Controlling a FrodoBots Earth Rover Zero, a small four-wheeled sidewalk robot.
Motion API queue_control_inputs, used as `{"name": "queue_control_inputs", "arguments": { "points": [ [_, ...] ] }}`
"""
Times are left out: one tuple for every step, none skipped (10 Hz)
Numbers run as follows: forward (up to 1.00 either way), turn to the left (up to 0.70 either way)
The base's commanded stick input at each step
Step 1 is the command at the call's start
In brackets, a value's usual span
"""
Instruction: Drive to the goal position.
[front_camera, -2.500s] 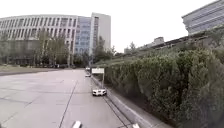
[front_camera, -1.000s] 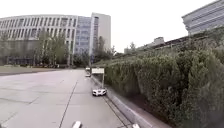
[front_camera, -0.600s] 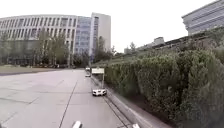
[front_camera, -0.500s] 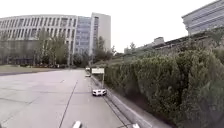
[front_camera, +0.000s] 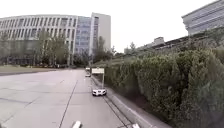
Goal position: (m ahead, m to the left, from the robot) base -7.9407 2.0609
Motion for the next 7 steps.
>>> {"name": "queue_control_inputs", "arguments": {
  "points": [
    [0.0, 0.0],
    [0.02, 0.0],
    [0.03, 0.0],
    [0.04, 0.0],
    [0.04, 0.0],
    [0.04, 0.0],
    [0.04, 0.0]
  ]
}}
